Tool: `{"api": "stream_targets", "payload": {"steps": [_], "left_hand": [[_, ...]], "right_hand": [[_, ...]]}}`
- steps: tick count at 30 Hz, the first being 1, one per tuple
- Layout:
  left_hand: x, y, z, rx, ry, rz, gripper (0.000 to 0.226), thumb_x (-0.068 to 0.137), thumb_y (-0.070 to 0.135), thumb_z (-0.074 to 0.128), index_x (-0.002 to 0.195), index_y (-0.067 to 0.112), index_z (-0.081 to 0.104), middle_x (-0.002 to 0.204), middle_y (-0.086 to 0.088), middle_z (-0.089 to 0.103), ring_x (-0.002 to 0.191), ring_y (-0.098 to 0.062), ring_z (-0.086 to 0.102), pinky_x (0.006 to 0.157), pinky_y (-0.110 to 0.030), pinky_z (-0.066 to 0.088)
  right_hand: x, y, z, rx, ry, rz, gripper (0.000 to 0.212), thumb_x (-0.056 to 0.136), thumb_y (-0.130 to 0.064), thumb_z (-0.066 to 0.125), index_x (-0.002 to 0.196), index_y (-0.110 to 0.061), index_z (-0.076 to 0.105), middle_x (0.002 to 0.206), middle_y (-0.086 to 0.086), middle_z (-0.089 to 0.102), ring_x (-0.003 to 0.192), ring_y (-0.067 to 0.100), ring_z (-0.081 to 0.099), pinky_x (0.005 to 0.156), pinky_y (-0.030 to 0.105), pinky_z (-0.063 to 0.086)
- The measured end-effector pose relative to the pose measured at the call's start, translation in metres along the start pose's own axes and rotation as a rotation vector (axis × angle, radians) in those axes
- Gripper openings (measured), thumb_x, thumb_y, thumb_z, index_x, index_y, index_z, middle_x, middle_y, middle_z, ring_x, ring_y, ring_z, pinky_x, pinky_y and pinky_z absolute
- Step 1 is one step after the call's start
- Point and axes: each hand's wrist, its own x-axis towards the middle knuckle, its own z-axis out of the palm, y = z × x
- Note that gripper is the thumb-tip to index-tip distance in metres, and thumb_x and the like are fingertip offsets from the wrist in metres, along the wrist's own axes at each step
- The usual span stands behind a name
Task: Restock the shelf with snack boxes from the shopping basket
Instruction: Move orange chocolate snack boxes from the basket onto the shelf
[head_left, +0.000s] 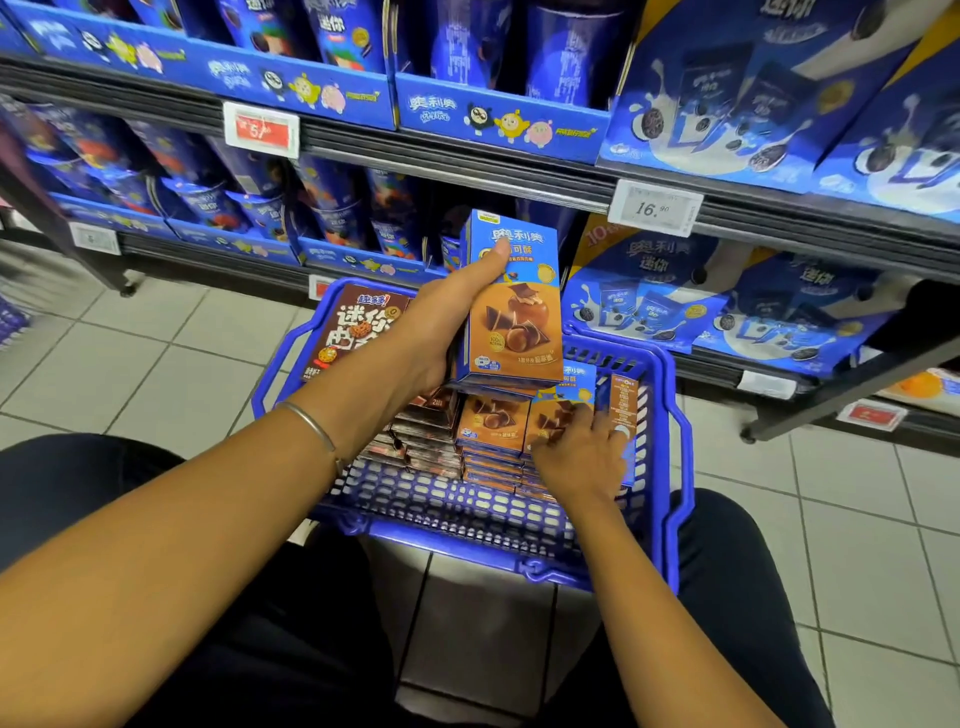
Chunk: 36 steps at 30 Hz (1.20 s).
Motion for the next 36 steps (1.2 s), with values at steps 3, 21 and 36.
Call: {"api": "stream_targets", "payload": {"steps": [3, 21, 36], "left_hand": [[-0.003, -0.002, 0.001, 0.011, -0.002, -0.002, 0.041, 0.092, 0.060, 0.071, 0.102, 0.022, 0.080, 0.103, -0.009, 0.082, 0.088, -0.029, 0.081, 0.060, -0.039, 0.064], [-0.003, -0.006, 0.007, 0.026, -0.016, -0.017, 0.045, 0.093, 0.062, 0.069, 0.108, 0.021, 0.078, 0.102, -0.009, 0.082, 0.086, -0.027, 0.081, 0.058, -0.038, 0.064], [0.001, 0.006, 0.002, -0.006, 0.087, 0.044, 0.050, 0.091, 0.058, 0.073, 0.121, 0.018, 0.076, 0.108, -0.011, 0.081, 0.097, -0.031, 0.080, 0.077, -0.047, 0.066]], "right_hand": [[0.000, -0.004, 0.004, 0.010, 0.012, -0.026, 0.084, 0.090, -0.043, 0.065, 0.152, -0.008, 0.021, 0.152, 0.018, 0.032, 0.137, 0.040, 0.036, 0.098, 0.053, 0.047], [-0.009, 0.002, 0.018, 0.446, 0.288, -0.104, 0.107, 0.080, -0.008, 0.081, 0.161, -0.026, 0.013, 0.145, 0.010, 0.033, 0.131, 0.034, 0.039, 0.092, 0.048, 0.052], [-0.018, -0.038, -0.108, 1.513, 0.605, -0.150, 0.044, 0.091, -0.014, 0.065, 0.134, -0.015, 0.056, 0.133, 0.007, 0.061, 0.120, 0.021, 0.062, 0.088, 0.030, 0.057]]}}
